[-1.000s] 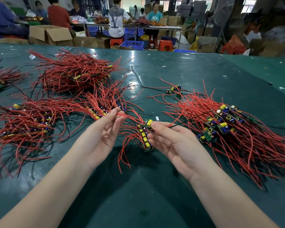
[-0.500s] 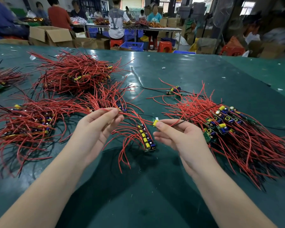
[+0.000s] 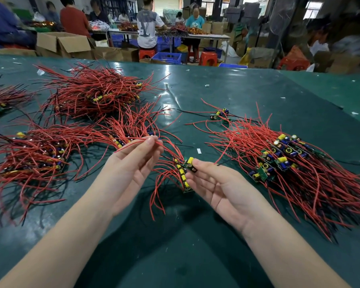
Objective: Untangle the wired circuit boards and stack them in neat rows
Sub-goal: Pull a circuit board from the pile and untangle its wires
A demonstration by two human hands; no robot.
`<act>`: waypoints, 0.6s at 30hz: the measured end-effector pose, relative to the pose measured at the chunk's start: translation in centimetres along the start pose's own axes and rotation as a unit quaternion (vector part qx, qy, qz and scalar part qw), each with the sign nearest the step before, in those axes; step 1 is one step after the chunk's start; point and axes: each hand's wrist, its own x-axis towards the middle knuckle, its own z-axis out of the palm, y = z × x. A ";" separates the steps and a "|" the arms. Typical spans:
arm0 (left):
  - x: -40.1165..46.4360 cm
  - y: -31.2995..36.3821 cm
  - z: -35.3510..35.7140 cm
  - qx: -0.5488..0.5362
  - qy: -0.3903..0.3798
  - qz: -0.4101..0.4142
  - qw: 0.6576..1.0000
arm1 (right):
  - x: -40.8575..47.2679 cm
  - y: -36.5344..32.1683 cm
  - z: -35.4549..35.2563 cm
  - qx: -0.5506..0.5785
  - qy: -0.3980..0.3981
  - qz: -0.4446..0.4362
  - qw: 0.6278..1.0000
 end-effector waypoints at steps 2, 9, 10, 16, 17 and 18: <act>-0.1 -0.1 -0.1 0.020 -0.022 0.015 0.999 | -0.1 0.0 0.0 -0.010 0.000 -0.005 1.000; -0.2 -0.2 0.0 0.049 -0.005 0.059 0.997 | -0.4 -0.7 0.2 -0.235 0.046 -0.004 0.971; -0.2 -0.2 0.0 0.047 -0.002 0.061 0.997 | -0.5 -1.0 0.1 -0.307 0.044 0.016 0.951; -0.4 -0.4 0.2 0.066 -0.024 0.059 0.996 | -1.2 -1.5 0.6 -0.364 -0.036 -0.131 0.922; -0.5 -0.5 0.2 0.074 -0.033 0.056 0.995 | -1.1 -1.2 0.5 -0.354 -0.024 -0.205 0.912; -0.6 -0.7 0.3 0.087 -0.047 0.054 0.994 | -0.9 -1.0 0.4 -0.376 0.002 -0.276 0.885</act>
